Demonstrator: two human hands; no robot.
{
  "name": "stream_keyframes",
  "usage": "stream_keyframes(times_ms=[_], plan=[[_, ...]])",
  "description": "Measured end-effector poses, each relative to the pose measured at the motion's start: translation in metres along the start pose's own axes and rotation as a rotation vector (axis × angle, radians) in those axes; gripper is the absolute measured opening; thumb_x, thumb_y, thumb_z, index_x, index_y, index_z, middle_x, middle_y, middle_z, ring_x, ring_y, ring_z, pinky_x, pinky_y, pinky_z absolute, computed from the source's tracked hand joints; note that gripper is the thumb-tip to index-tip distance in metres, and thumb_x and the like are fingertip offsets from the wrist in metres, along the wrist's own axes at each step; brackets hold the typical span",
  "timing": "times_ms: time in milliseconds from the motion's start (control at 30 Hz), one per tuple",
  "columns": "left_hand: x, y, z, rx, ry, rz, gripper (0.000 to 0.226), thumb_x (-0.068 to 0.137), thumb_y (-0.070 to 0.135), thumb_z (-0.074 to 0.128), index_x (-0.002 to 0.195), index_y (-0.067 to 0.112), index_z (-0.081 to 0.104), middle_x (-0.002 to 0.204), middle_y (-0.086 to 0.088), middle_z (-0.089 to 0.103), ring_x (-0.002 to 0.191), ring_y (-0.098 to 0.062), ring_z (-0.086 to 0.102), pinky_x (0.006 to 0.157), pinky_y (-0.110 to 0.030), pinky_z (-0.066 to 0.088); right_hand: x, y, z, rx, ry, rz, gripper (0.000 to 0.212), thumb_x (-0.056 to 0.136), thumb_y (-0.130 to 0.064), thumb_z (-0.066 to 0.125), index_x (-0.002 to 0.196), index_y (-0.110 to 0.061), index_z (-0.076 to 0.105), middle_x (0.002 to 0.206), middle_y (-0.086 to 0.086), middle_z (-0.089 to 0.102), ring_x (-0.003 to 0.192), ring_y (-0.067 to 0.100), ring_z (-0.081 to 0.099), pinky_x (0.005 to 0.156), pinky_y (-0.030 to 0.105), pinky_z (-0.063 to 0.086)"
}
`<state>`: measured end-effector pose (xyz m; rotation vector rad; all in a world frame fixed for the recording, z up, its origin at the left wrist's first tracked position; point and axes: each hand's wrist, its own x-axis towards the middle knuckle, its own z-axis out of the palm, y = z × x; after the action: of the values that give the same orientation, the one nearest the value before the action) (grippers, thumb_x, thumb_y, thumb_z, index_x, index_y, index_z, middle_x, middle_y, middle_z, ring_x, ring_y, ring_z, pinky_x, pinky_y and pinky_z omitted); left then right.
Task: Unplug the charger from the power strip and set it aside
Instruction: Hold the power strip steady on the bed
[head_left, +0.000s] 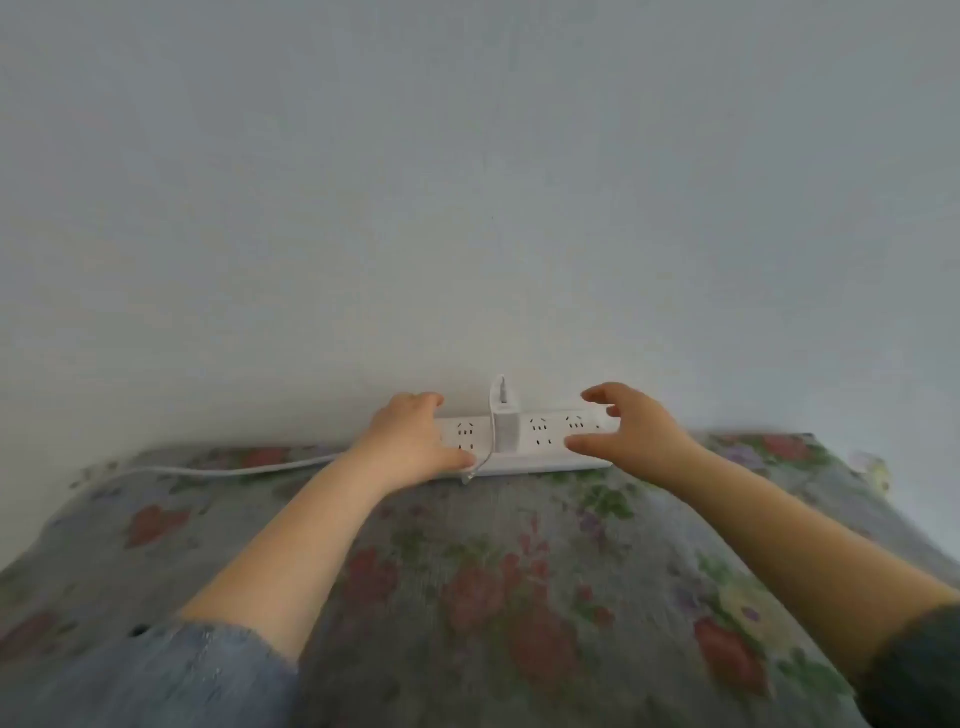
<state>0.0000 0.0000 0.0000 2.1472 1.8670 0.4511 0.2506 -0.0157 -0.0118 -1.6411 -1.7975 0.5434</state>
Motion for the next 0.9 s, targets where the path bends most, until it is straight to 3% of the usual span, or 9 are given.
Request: stream_keyframes(times_ms=[167, 367, 667, 900], plan=[[0.012, -0.008, 0.013, 0.155, -0.058, -0.050, 0.100, 0.062, 0.060, 0.076, 0.137, 0.006, 0.038, 0.139, -0.016, 0.045, 0.125, -0.031, 0.044, 0.098, -0.036, 0.040, 0.005, 0.011, 0.011, -0.061, 0.003, 0.050, 0.084, 0.069, -0.036, 0.078, 0.138, -0.014, 0.036, 0.143, 0.006, 0.041, 0.129, 0.024, 0.039, 0.102, 0.036, 0.035], [0.018, -0.016, 0.023, 0.146, -0.017, -0.072, 0.101, 0.055, 0.068, 0.075, 0.131, 0.010, 0.040, 0.132, -0.016, 0.045, 0.119, -0.032, 0.045, 0.093, -0.037, 0.042, 0.009, 0.021, 0.024, -0.065, 0.000, 0.091, 0.093, 0.064, -0.035, 0.081, 0.140, -0.012, 0.032, 0.141, 0.008, 0.043, 0.126, 0.025, 0.042, 0.100, 0.038, 0.038], [0.020, -0.018, 0.021, 0.124, -0.103, -0.082, 0.090, 0.049, 0.061, 0.081, 0.119, 0.017, 0.046, 0.123, -0.005, 0.057, 0.110, -0.027, 0.054, 0.091, -0.042, 0.048, 0.007, 0.026, 0.031, -0.112, 0.058, 0.069, 0.078, 0.069, -0.037, 0.078, 0.133, -0.012, 0.041, 0.131, 0.008, 0.054, 0.118, 0.027, 0.049, 0.089, 0.035, 0.039], [0.015, -0.015, 0.017, 0.115, -0.066, -0.093, 0.099, 0.049, 0.056, 0.084, 0.129, 0.013, 0.044, 0.130, -0.004, 0.054, 0.115, -0.025, 0.053, 0.092, -0.040, 0.046, 0.000, 0.021, 0.027, -0.080, 0.097, 0.053, 0.067, 0.067, -0.033, 0.079, 0.123, -0.010, 0.050, 0.122, 0.010, 0.060, 0.111, 0.028, 0.053, 0.087, 0.039, 0.042]])
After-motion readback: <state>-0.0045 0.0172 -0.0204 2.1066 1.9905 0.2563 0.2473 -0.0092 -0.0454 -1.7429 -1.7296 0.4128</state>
